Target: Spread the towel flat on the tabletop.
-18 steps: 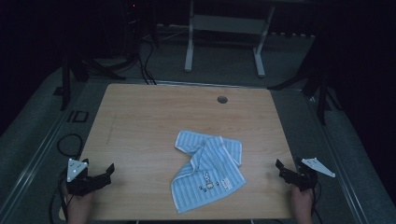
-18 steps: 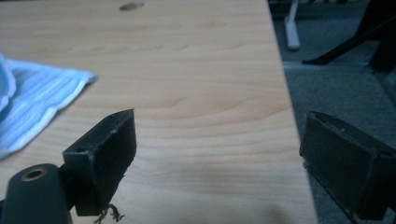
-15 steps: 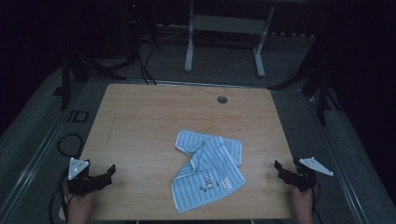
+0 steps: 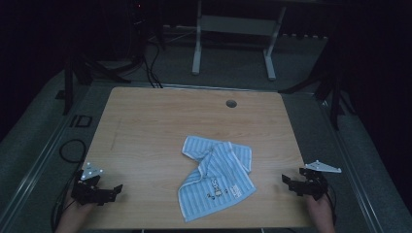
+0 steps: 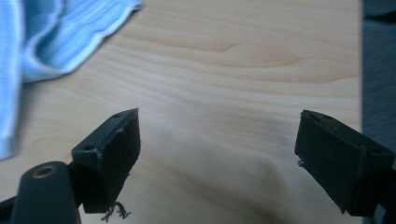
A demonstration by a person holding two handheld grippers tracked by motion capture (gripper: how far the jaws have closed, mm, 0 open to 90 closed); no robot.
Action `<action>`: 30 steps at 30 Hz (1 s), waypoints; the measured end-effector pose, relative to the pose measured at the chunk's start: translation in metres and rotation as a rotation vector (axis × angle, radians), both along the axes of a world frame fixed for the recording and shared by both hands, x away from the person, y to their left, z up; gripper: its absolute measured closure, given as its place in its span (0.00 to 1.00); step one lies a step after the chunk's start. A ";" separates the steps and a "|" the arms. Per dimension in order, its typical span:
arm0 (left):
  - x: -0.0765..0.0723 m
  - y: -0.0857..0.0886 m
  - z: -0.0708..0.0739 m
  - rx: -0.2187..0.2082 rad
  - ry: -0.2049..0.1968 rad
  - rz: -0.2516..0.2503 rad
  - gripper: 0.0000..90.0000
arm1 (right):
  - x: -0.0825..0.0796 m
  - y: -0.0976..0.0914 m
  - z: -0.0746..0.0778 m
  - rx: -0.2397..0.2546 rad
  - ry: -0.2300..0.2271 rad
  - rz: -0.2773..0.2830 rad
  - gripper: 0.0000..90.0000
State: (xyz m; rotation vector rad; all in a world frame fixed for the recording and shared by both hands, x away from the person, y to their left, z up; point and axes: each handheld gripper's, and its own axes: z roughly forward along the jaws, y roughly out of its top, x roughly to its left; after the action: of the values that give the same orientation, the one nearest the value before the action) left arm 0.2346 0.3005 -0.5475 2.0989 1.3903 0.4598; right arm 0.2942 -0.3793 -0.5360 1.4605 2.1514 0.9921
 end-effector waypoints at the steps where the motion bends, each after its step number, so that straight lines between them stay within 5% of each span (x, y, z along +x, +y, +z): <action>1: 0.001 -0.002 0.001 0.016 0.027 -0.019 0.01 | 0.000 -0.001 0.002 -0.007 0.029 0.003 0.16; 5: 0.003 -0.009 0.006 0.113 0.097 -0.068 0.01 | 0.004 -0.002 0.009 -0.063 0.156 0.025 0.15; 6: 0.003 -0.009 0.006 0.113 0.097 -0.068 0.01 | 0.005 -0.002 0.010 -0.073 0.182 0.041 0.15; 7: 0.004 -0.011 0.009 0.131 0.141 -0.084 0.01 | 0.006 -0.001 0.011 -0.092 0.213 0.046 0.15; 12: 0.009 -0.010 0.016 0.162 0.238 -0.116 0.01 | 0.012 0.001 0.010 -0.170 0.350 0.095 0.15; 15: 0.011 -0.007 0.020 0.138 0.270 -0.112 0.01 | 0.013 0.003 0.010 -0.190 0.383 0.124 0.15; 19: 0.012 -0.006 0.020 0.181 0.311 -0.110 0.01 | 0.015 0.007 0.011 -0.214 0.420 0.143 0.16; 25: 0.014 -0.005 0.020 0.186 0.359 -0.105 0.01 | 0.020 0.016 0.013 -0.278 0.506 0.194 0.17; 30: 0.019 -0.014 0.023 0.181 0.395 -0.101 0.01 | 0.025 0.027 0.017 -0.311 0.516 0.242 0.15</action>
State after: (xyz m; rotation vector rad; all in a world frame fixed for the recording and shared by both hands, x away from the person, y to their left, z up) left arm 0.2535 0.2870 -0.5244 2.4944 1.4909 0.1362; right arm 0.3191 -0.3522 -0.5189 1.4347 2.7447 0.3312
